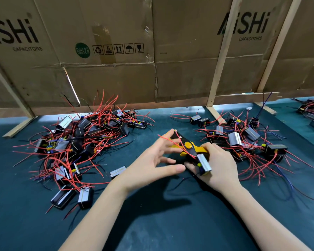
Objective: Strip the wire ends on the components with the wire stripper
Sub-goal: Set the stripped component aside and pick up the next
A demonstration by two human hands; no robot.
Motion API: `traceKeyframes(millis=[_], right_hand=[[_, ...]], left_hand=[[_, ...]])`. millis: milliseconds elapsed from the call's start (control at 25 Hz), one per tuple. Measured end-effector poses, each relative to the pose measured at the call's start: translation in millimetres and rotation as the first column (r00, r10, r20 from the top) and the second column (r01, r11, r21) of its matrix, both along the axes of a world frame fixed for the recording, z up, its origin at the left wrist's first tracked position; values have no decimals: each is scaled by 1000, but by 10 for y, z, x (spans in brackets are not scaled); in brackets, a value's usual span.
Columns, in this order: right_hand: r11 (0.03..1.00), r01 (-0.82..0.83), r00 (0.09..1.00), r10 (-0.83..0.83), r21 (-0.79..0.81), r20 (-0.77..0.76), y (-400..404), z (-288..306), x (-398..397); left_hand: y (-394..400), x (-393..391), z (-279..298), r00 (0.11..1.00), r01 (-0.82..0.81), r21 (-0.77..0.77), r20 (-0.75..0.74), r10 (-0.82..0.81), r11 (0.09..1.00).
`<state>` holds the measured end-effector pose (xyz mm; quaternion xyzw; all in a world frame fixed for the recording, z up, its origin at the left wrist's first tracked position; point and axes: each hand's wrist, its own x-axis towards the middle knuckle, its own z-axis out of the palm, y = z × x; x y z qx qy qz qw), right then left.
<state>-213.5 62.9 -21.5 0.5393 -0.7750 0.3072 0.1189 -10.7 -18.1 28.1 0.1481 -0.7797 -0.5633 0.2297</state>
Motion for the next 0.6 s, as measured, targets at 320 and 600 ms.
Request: traceKeyframes(millis=[320, 600], right_hand=[[992, 112, 994, -113, 52, 9, -6, 5, -17], [995, 77, 996, -80, 69, 42, -5, 31, -19]], left_hand=[[74, 58, 1, 934, -38, -278, 333, 133, 960], [181, -108, 82, 914, 142, -313, 405, -3, 939]])
